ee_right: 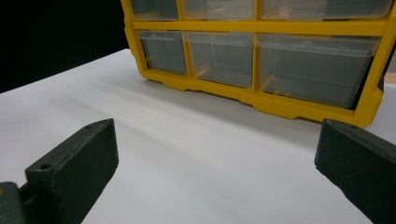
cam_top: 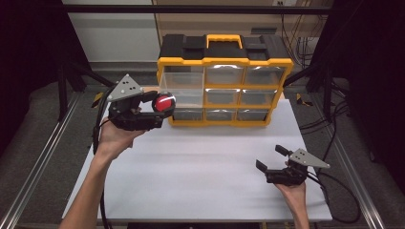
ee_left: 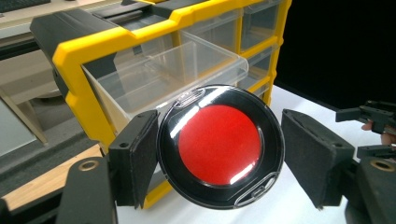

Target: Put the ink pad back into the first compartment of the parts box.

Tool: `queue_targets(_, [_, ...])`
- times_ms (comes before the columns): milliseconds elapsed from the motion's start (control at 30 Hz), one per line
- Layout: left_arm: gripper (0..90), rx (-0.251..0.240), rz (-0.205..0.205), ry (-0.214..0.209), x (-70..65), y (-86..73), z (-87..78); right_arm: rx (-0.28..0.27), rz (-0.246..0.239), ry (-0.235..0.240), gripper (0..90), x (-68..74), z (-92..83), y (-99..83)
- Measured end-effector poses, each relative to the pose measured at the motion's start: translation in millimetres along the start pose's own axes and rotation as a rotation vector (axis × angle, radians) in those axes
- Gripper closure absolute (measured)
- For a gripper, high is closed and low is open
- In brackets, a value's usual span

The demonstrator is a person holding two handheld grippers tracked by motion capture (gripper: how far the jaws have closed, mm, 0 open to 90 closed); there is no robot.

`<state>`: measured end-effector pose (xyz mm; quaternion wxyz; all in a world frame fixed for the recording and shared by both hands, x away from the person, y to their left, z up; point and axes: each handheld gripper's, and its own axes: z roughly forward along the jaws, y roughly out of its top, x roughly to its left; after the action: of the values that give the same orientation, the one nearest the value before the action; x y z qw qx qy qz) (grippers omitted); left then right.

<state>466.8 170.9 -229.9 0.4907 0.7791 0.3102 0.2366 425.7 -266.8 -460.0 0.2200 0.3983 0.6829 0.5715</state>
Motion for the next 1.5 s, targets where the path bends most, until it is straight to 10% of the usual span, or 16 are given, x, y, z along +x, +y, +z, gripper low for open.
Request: queue_targets(1500, [29.6,0.038,0.026,0.049,20.0,51.2,49.7,0.003,0.0,-0.002,0.5,-0.3,-0.1,-0.5])
